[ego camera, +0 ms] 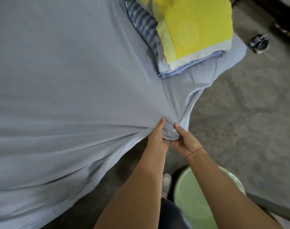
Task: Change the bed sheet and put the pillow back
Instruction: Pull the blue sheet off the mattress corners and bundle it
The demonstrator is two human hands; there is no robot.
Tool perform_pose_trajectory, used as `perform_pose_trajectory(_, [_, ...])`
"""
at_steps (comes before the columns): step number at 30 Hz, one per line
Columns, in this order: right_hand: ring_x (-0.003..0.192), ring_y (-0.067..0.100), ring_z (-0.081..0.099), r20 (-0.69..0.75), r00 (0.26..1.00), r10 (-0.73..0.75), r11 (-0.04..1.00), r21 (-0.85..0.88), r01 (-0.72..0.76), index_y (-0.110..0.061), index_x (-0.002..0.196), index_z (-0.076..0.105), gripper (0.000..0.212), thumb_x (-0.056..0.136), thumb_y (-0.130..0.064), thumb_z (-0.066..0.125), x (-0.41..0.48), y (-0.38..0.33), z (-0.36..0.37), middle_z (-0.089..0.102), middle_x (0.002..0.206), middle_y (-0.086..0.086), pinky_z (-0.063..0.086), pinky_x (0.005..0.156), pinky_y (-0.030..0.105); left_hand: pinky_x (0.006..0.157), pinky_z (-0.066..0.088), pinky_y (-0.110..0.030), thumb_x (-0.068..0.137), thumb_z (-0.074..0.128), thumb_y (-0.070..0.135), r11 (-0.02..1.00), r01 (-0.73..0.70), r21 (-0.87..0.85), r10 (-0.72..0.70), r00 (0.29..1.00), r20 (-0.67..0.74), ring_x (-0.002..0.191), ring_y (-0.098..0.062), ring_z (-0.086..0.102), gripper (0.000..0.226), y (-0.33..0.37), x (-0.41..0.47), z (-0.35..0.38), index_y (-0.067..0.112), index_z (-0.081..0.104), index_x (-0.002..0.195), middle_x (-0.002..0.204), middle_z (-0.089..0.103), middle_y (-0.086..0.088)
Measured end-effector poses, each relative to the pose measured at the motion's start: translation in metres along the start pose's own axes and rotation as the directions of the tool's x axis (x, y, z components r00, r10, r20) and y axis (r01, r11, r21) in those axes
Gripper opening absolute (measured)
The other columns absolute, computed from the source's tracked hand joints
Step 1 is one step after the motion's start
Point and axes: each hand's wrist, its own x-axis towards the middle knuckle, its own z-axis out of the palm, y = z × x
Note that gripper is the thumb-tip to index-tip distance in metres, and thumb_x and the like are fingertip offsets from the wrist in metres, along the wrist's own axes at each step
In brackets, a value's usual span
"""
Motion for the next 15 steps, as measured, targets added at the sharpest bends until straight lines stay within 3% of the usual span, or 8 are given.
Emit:
perform_pose_trajectory(3, [0.114, 0.028, 0.061, 0.026, 1.0, -0.002, 0.998, 0.063, 0.001, -0.003, 0.129, 0.055, 0.051, 0.083, -0.023, 0.064, 0.009, -0.024, -0.005, 0.062, 0.126, 0.015, 0.047, 0.103, 0.037, 0.096, 0.052, -0.044, 0.09, 0.066, 0.016, 0.999, -0.047, -0.025, 0.047, 0.999, -0.028, 0.112, -0.029, 0.064, 0.048, 0.0, 0.008, 0.007, 0.011, 0.052, 0.135, 0.125, 0.064, -0.013])
perform_pose_trajectory(6, [0.101, 0.025, 0.061, -0.064, 0.998, 0.007, 0.989, 0.147, 0.002, -0.007, 0.121, 0.06, 0.074, 0.058, -0.031, 0.089, 0.025, -0.059, -0.009, 0.063, 0.113, 0.009, 0.044, 0.102, 0.037, 0.077, 0.058, -0.033, 0.095, 0.058, 0.015, 1.0, -0.013, 0.019, 0.013, 1.0, -0.01, 0.103, -0.023, 0.066, 0.036, 0.002, 0.007, 0.004, 0.011, 0.055, 0.131, 0.116, 0.069, -0.007])
perform_pose_trajectory(8, [0.114, 0.03, 0.06, -0.081, 0.995, 0.058, 0.962, 0.271, -0.034, -0.008, 0.128, 0.057, 0.097, 0.041, -0.024, 0.097, 0.036, -0.082, -0.007, 0.063, 0.126, 0.011, 0.043, 0.103, 0.045, 0.073, 0.058, -0.029, 0.097, 0.055, 0.018, 0.996, 0.005, 0.091, -0.001, 0.999, -0.042, 0.091, -0.019, 0.068, 0.035, 0.001, 0.006, 0.002, 0.005, 0.055, 0.129, 0.1, 0.071, -0.005])
perform_pose_trajectory(9, [0.12, 0.032, 0.057, -0.067, 0.994, 0.089, 0.948, 0.313, -0.063, -0.01, 0.133, 0.054, 0.1, 0.043, -0.023, 0.096, 0.039, -0.091, -0.003, 0.059, 0.132, 0.013, 0.043, 0.102, 0.049, 0.07, 0.058, -0.028, 0.098, 0.054, 0.019, 0.994, 0.005, 0.106, 0.0, 0.999, -0.052, 0.085, -0.016, 0.069, 0.036, 0.002, 0.008, 0.0, 0.003, 0.054, 0.13, 0.091, 0.072, -0.003])
perform_pose_trajectory(12, [0.114, 0.033, 0.058, -0.097, 0.98, 0.173, 0.918, 0.376, -0.125, -0.011, 0.135, 0.053, 0.072, 0.069, -0.032, 0.075, 0.049, -0.113, 0.007, 0.059, 0.133, 0.013, 0.044, 0.093, 0.05, 0.066, 0.058, -0.024, 0.091, 0.058, 0.015, 0.998, 0.0, 0.062, -0.001, 1.0, 0.03, 0.083, -0.012, 0.072, 0.035, 0.006, 0.009, -0.001, 0.013, 0.06, 0.126, 0.094, 0.075, 0.002])
perform_pose_trajectory(15, [0.106, 0.031, 0.06, -0.202, 0.967, 0.153, 0.928, 0.365, -0.071, -0.011, 0.12, 0.062, 0.044, 0.089, -0.042, 0.06, 0.06, -0.13, -0.004, 0.065, 0.121, 0.011, 0.042, 0.1, 0.046, 0.07, 0.06, -0.027, 0.086, 0.064, 0.012, 1.0, -0.017, 0.027, 0.016, 1.0, 0.011, 0.094, -0.018, 0.071, 0.039, 0.005, 0.012, 0.0, 0.012, 0.062, 0.125, 0.112, 0.072, -0.005])
